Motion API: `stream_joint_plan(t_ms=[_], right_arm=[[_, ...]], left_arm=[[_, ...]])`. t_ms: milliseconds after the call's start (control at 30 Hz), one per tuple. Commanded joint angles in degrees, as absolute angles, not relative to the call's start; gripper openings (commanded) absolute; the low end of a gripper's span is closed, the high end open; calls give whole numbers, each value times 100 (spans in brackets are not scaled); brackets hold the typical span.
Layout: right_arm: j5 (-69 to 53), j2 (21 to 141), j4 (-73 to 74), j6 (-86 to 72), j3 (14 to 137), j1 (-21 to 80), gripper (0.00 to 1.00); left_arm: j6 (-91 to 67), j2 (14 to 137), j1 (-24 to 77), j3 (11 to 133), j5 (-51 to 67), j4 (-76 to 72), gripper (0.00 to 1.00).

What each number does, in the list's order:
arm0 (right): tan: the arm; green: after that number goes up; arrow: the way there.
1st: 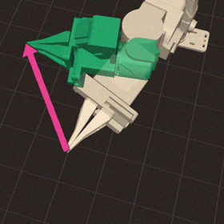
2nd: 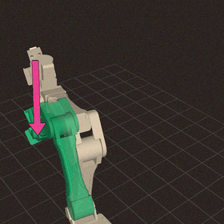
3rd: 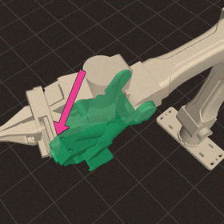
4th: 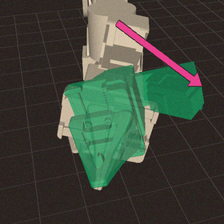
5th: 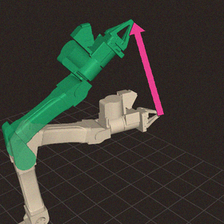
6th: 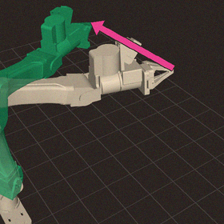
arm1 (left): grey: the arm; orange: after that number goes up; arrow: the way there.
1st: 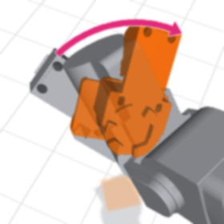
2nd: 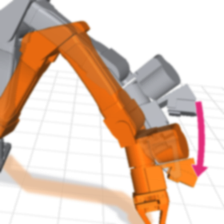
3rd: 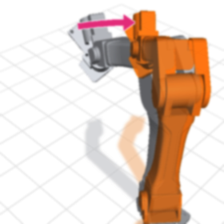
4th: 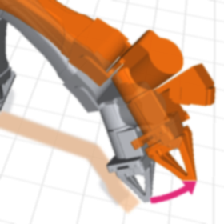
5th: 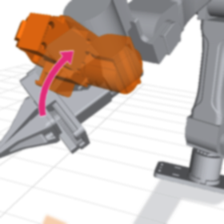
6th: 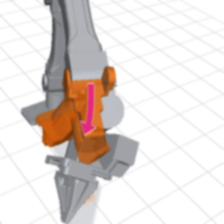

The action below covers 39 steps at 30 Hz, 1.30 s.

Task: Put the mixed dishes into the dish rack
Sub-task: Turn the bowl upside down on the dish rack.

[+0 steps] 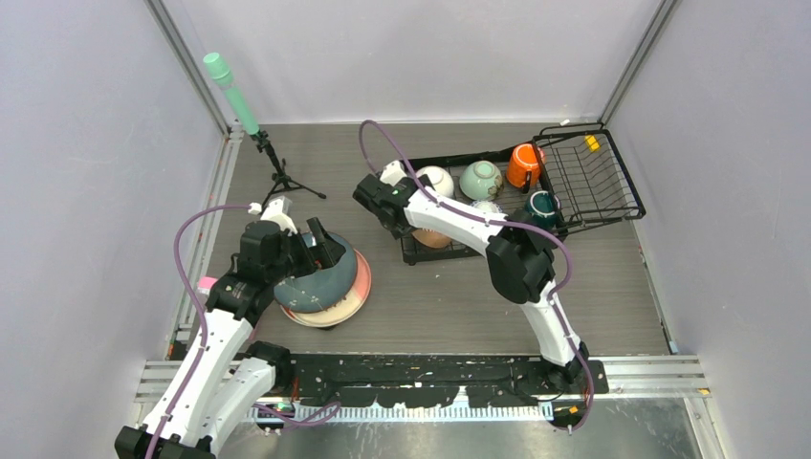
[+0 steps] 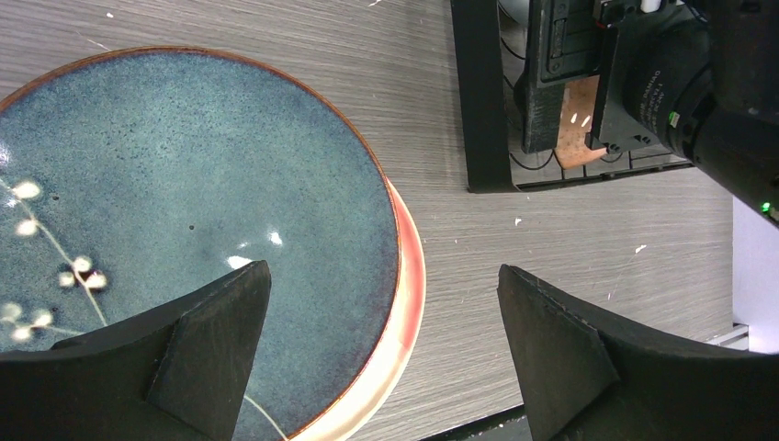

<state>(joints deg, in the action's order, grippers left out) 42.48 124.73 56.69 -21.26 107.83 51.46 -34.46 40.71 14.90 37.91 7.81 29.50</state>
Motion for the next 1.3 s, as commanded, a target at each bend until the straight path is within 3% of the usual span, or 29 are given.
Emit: stream_joint_plan(t_ms=[0,167,400,700,767,1067,1267], right_arm=[[4157,12738,5504,-2577,10840,5210,100],[3708,12298,5301,-2555,10711,5299,100],[5200,12424,5285,-2231,10723,5365,100],[5684,12303,5449,-2178,10878,5774,100],[5450,12056,4922,-2042,10617,5775,100],[5033,12279,5154,-2007,11138,5748,100],[4077,11973,5202,-2440,10989,5394,98]], left_arm=[[-3463,4039,1494,3956,888,2738,97],[-3459,4044,1494,3972,871,2748,97],[-3454,4068,1494,3976,905,2722,98],[-3463,4022,1494,3949,856,2731,98],[-3448,3960,1494,3955,784,2752,98],[-3468,3713,1494,3942,590,2822,99],[-3415,3605,1494,3947,551,2905,98]])
